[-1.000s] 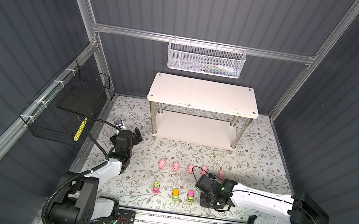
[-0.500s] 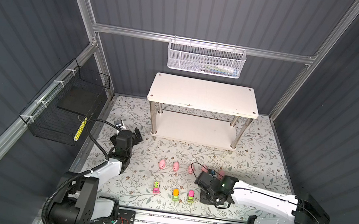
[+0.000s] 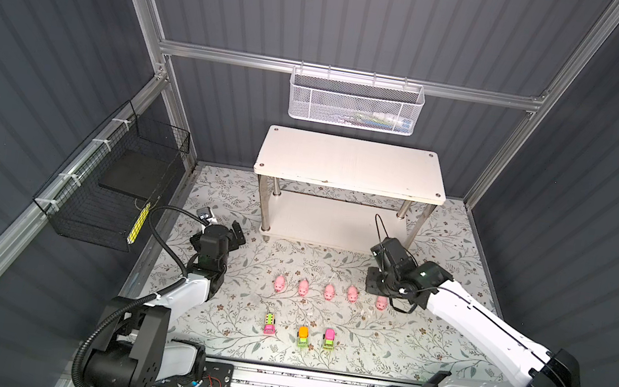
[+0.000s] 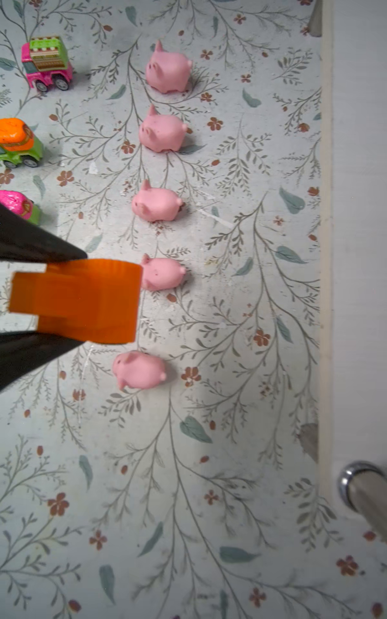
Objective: Place and organize the plastic toys onto the shelf
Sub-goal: 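Carry the orange car with the right gripper to the lower shelf, then lower the orange car onto the lower shelf and open the right gripper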
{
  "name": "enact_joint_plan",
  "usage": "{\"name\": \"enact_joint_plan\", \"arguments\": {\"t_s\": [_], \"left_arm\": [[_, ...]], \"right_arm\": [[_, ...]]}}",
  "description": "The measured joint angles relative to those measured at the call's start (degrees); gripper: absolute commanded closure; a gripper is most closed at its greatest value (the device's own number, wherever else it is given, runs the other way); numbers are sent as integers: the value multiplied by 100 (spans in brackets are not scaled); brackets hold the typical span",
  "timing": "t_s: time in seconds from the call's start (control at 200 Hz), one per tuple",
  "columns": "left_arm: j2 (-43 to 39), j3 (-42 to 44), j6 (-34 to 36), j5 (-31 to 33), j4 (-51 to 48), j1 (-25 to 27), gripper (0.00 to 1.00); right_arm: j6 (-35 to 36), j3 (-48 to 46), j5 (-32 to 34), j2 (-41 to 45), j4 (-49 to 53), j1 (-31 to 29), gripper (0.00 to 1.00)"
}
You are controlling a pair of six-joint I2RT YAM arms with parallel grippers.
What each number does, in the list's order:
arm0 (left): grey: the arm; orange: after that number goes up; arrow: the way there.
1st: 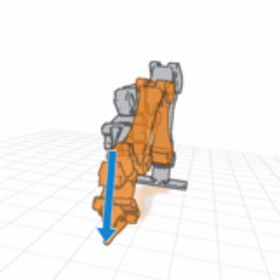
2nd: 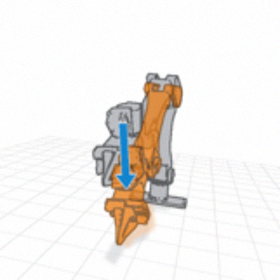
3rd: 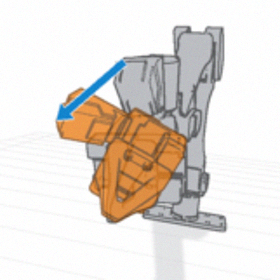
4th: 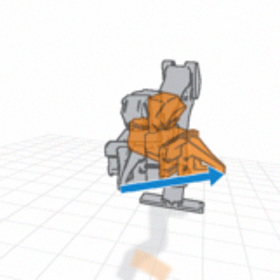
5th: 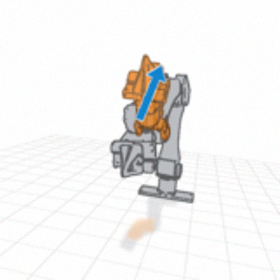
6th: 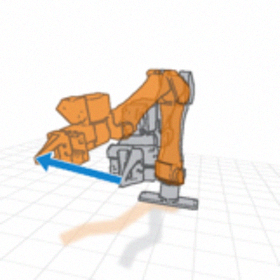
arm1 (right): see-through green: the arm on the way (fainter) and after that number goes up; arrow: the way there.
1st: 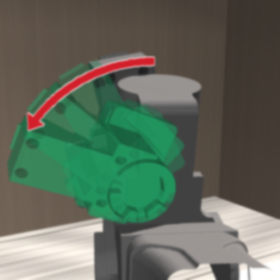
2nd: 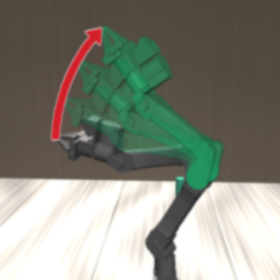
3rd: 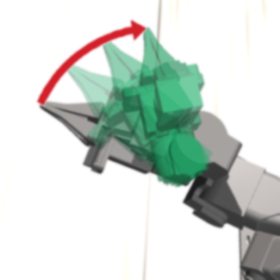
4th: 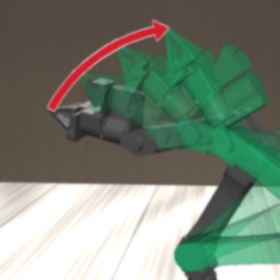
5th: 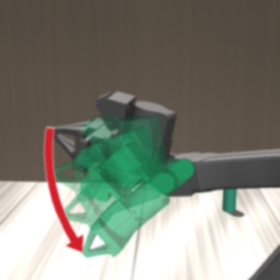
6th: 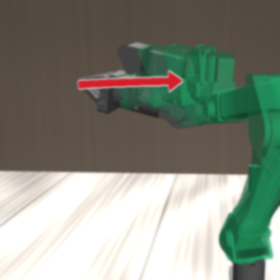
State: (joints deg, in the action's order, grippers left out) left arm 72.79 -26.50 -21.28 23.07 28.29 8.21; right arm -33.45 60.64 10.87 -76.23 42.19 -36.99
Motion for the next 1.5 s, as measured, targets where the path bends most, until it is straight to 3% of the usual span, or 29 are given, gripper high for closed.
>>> {"name": "enact_joint_plan", "arguments": {"t_s": [0.49, 1.02, 1.501], "left_arm": [[85, 0, 0, 2, 0, 0, 0], [118, 0, 0, 0, 2, 0, 0], [118, 0, 0, 2, 0, 0, 0]], "right_arm": [[1139, 522, 195, -1250, -1010, 929, 71], [1335, 667, 136, -1989, -2039, 1412, 71], [1458, 901, 20, -2507, -2282, 1576, 70]]}}
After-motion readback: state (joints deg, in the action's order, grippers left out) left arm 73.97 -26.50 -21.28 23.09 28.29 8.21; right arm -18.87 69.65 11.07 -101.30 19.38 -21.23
